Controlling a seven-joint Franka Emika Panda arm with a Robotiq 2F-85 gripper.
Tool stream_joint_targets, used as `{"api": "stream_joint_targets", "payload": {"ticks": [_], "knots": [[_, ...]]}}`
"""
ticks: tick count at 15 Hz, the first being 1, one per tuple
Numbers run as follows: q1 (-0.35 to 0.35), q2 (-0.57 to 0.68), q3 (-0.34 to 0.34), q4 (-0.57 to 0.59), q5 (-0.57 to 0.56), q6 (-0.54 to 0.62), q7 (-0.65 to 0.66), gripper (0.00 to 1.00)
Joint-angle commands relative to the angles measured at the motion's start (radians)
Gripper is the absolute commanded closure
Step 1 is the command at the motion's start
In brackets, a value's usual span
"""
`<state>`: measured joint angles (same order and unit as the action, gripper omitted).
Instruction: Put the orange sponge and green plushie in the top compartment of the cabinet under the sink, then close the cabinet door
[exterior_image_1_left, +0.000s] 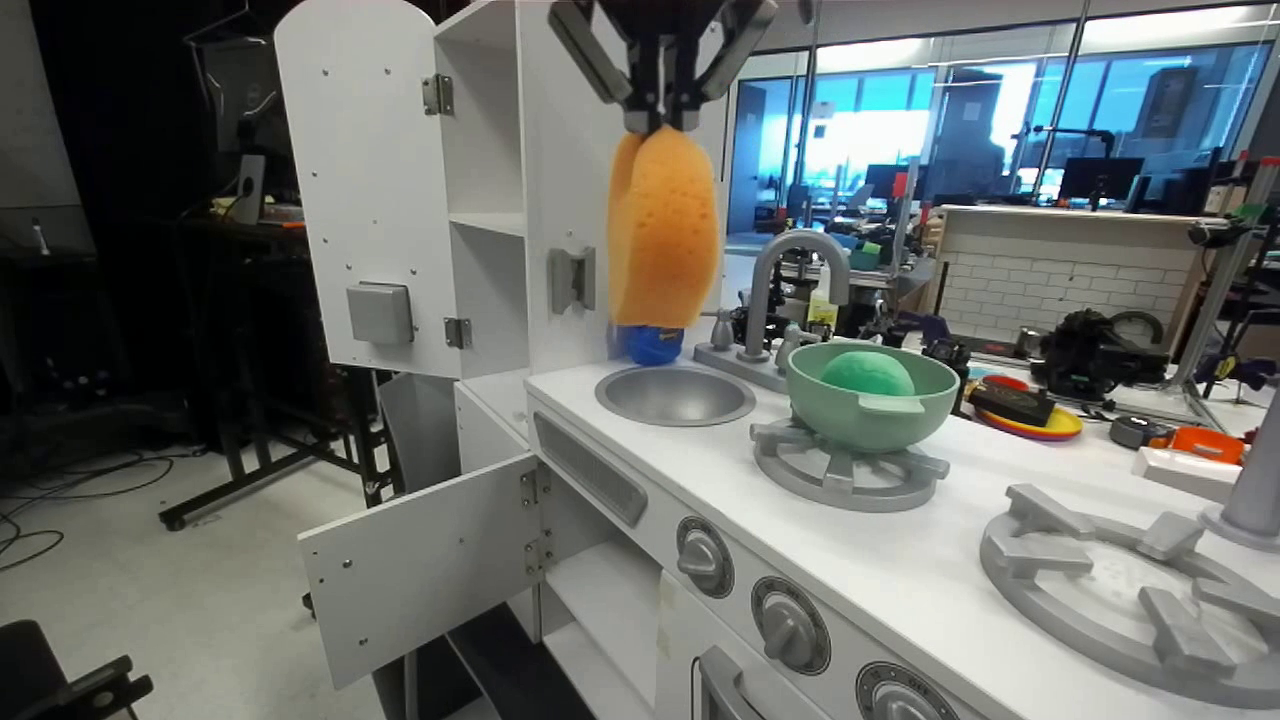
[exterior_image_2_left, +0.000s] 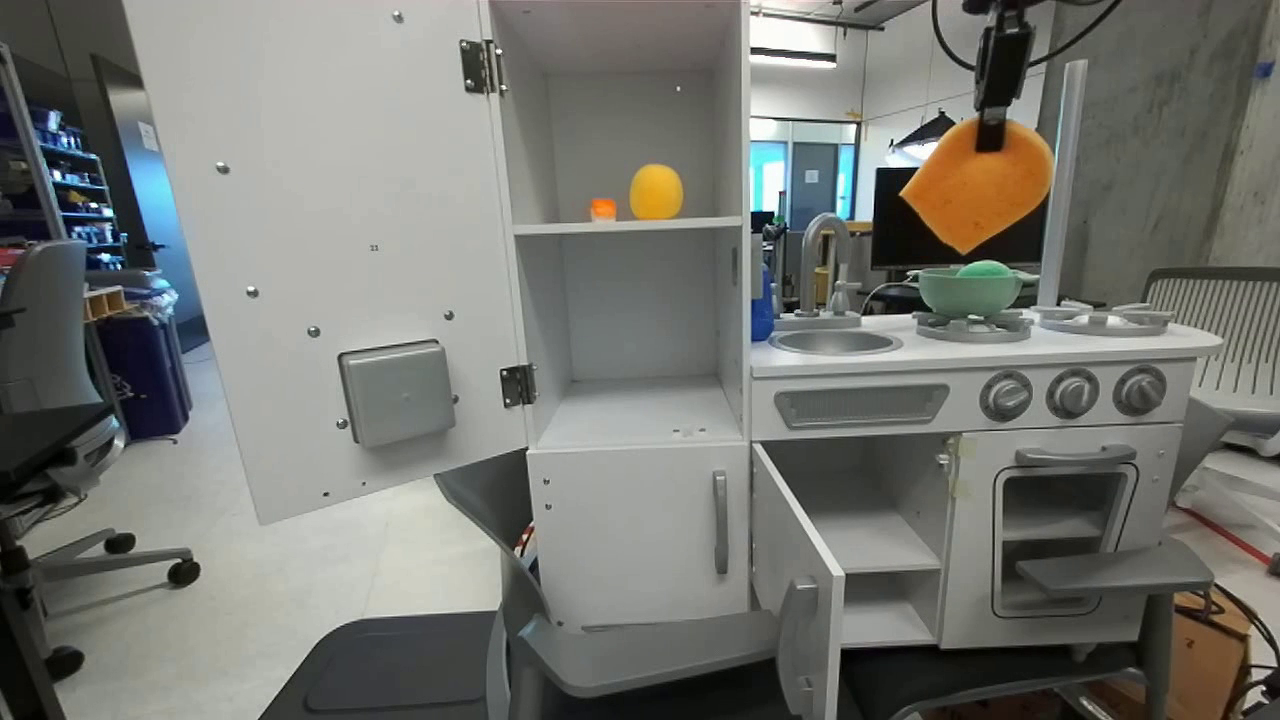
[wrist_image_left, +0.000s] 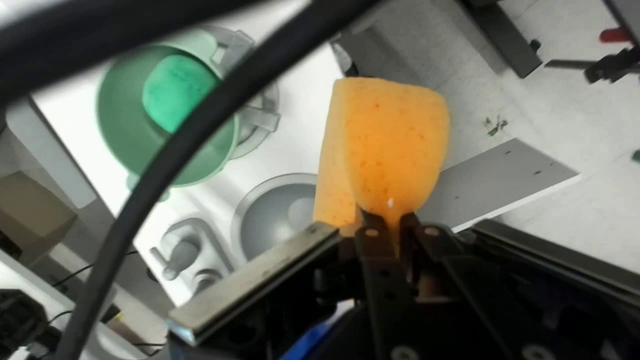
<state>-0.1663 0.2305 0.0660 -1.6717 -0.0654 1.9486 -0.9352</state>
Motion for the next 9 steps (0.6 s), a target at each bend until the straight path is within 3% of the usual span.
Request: {"api": "stream_joint_targets", "payload": {"ticks": [1, 5, 8, 9], "knots": [[0.036, -0.180, -0.017, -0.256, -0.012, 0.001, -0.123, 0.98], [0.084, -0.311, -0.024, -0.505, -0.068, 0.050, -0.164, 0.98], [0.105, -0.345, -0.035, -0.634, -0.167, 0.133, -0.144, 0.98], [0.102, -0.331, -0.046, -0.680, -0.212, 0.212, -0.131, 0.98]]}}
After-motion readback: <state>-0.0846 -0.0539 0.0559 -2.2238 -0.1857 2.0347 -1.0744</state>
